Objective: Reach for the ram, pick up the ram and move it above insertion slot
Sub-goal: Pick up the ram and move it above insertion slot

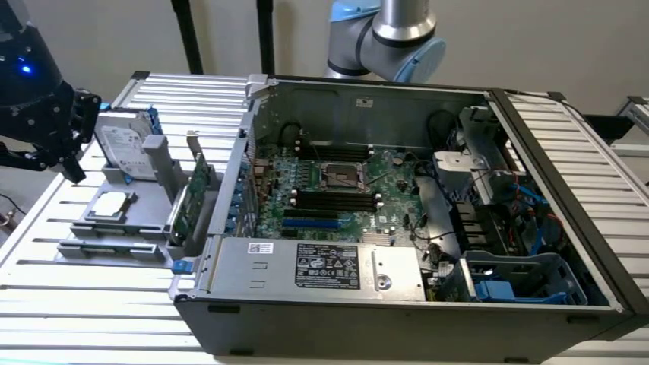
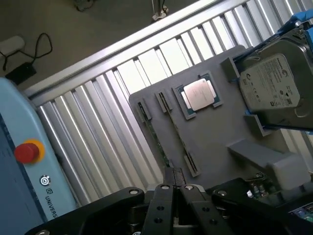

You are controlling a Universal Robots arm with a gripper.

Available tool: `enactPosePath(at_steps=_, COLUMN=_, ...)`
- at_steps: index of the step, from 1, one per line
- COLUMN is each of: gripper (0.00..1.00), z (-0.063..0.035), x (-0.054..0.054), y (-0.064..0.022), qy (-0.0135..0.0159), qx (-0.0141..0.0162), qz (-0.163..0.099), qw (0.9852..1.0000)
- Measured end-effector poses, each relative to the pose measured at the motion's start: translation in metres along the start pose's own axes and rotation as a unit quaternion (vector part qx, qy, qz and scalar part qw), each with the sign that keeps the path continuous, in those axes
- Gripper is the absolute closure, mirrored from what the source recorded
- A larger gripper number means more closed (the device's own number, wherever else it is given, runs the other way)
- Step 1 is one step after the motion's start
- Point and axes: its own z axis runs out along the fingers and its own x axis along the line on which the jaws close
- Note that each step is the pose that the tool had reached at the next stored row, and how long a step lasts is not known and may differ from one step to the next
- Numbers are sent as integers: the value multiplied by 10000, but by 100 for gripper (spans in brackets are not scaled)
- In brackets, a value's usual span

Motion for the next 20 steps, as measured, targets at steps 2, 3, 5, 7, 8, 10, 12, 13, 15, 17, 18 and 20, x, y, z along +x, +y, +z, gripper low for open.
enactPosePath(at_steps=2, gripper=89, z=6, x=0, y=0, qy=7, qx=4, qz=-186, qw=9998)
enactPosePath(at_steps=3, gripper=89, z=9, x=-1, y=0, qy=10, qx=6, qz=-275, qw=9996)
enactPosePath(at_steps=5, gripper=89, z=14, x=0, y=-1, qy=18, qx=9, qz=-455, qw=9990)
enactPosePath(at_steps=7, gripper=89, z=19, x=0, y=-1, qy=26, qx=12, qz=-634, qw=9980)
enactPosePath(at_steps=8, gripper=89, z=22, x=-1, y=-1, qy=29, qx=14, qz=-732, qw=9973)
enactPosePath(at_steps=10, gripper=89, z=28, x=-1, y=-1, qy=37, qx=17, qz=-911, qw=9958)
enactPosePath(at_steps=12, gripper=89, z=33, x=-1, y=-1, qy=44, qx=21, qz=-1090, qw=9940)
enactPosePath(at_steps=13, gripper=89, z=36, x=-1, y=-1, qy=48, qx=22, qz=-1179, qw=9930)
enactPosePath(at_steps=15, gripper=89, z=40, x=-1, y=-2, qy=55, qx=26, qz=-1360, qw=9907)
enactPosePath(at_steps=17, gripper=89, z=45, x=-1, y=-2, qy=63, qx=29, qz=-1537, qw=9881)
enactPosePath(at_steps=18, gripper=89, z=46, x=-1, y=-2, qy=65, qx=31, qz=-1615, qw=9868)
enactPosePath(at_steps=20, gripper=89, z=47, x=-1, y=-2, qy=68, qx=32, qz=-1692, qw=9856)
